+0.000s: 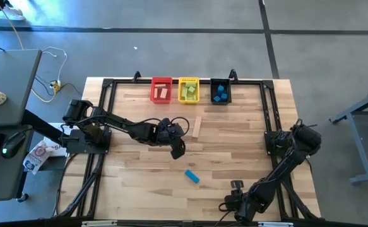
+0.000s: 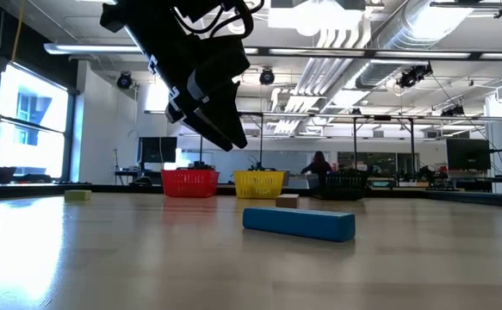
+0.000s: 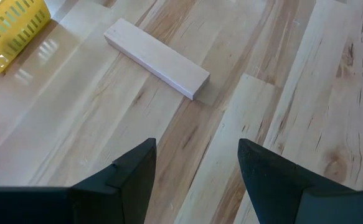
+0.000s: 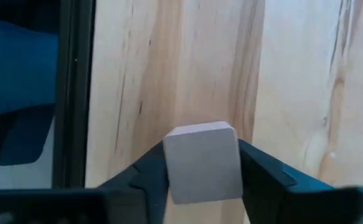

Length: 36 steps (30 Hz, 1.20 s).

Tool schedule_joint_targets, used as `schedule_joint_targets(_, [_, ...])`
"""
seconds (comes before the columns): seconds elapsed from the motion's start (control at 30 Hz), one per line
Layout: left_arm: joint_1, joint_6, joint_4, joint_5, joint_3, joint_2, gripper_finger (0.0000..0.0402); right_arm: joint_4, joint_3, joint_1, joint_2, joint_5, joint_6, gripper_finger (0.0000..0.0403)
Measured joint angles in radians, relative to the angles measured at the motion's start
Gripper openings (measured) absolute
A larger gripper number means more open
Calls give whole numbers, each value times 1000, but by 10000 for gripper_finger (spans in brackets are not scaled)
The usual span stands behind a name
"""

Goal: Sort & place blocks by color
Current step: Put the brown block into the red basket

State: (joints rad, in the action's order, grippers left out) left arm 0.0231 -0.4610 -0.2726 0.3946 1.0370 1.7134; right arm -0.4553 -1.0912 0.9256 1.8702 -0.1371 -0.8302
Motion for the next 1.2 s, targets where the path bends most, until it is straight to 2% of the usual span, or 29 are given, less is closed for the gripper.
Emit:
schedule_joint_targets(0.1, [0,0,0,0,0,0,211,-1,-2,-15,-2,33,1,106])
schedule_joint_targets(0.37, [0,2,0,0,0,0,211,-35,-1,-57,-21,48,50,105])
schedule_joint_targets(0.8, [-8,29,131,-4,0,0,211,-242,1,-227,-181,-220,213,105])
schedule_joint_targets(1.2, [-67,-38,375,-199,0,0,211,-289,1,-382,-300,-431,528,105])
